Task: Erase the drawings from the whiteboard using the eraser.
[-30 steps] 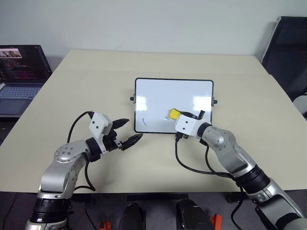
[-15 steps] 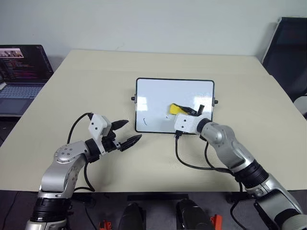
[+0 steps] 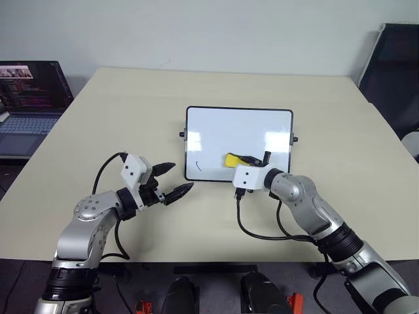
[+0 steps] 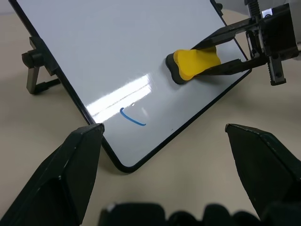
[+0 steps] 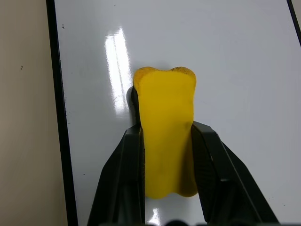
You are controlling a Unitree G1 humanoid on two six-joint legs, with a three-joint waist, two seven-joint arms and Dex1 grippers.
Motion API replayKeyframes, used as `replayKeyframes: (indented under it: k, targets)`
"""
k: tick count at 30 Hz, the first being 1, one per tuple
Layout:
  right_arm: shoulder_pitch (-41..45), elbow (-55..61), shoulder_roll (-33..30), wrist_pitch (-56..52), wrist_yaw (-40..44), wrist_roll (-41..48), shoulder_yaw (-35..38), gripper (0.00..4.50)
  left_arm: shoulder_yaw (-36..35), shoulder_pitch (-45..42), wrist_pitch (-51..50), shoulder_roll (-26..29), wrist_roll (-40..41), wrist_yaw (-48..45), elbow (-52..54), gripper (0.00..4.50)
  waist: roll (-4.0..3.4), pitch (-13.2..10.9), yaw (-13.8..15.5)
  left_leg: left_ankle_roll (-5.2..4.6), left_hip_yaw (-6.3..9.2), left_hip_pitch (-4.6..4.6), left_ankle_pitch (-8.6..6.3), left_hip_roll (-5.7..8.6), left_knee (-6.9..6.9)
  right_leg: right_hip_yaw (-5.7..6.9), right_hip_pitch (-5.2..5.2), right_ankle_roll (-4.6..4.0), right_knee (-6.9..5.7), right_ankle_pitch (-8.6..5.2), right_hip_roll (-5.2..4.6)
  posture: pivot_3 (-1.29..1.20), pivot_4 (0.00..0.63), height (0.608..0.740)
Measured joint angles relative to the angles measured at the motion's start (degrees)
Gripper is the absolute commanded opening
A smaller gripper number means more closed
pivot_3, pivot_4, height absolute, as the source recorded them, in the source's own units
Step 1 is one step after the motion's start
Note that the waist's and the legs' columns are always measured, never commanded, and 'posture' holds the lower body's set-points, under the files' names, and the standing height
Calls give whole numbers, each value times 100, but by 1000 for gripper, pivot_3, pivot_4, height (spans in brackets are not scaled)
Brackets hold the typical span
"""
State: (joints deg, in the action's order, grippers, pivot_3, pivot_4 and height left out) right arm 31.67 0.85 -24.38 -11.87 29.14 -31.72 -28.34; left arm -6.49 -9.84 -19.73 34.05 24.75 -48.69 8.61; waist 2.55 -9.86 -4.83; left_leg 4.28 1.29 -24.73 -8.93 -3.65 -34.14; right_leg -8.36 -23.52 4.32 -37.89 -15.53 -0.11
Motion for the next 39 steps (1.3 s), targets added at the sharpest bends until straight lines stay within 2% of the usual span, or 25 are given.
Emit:
replayKeyframes:
  k: [4,10,17,24,30,35,39]
  targets:
    - [-59,64,34,-9,75,16,69,1018,27,-6,-154,-15,1,106,126,4500,1,0,1,0,1,0,0,-1,1,2,1,1,0,-1,1,0,150,740]
    - [-360,301,587,-590,99,620,610,1018,45,-57,-362,-52,33,333,458,4500,-3,-2,-3,0,2,-1,0,-2,2,2,-1,1,-3,-1,3,0,150,740]
    - [-1074,1816,935,-1463,398,1812,1501,1017,-288,270,-478,-30,160,547,474,4500,-4,-3,2,3,4,-6,-3,-2,17,5,-5,4,1,-13,3,0,150,740]
    - [-2178,3000,360,-2308,953,2761,1975,1015,-674,656,-188,1,108,560,384,4500,-4,-3,11,4,1,-7,-3,-1,15,6,-7,-1,8,-14,-4,0,150,740]
    - [-2617,3496,-139,-2587,1221,3355,2103,1015,-844,872,184,-1,108,413,5,4500,-2,-3,-3,5,0,-3,-4,-2,13,5,-10,-5,10,-12,-5,0,150,740]
    - [-2413,3433,-190,-2554,1069,3436,1993,1015,-909,895,380,0,101,362,-218,4500,-1,-4,0,5,-1,-5,-4,-1,14,4,-31,-5,13,-11,-6,0,150,740]
    - [-1823,3019,-334,-2156,813,2867,1405,1015,-902,857,432,4,93,296,-226,4500,0,-3,-7,5,-3,-6,-4,-1,14,4,-41,-5,13,-11,-6,0,150,740]
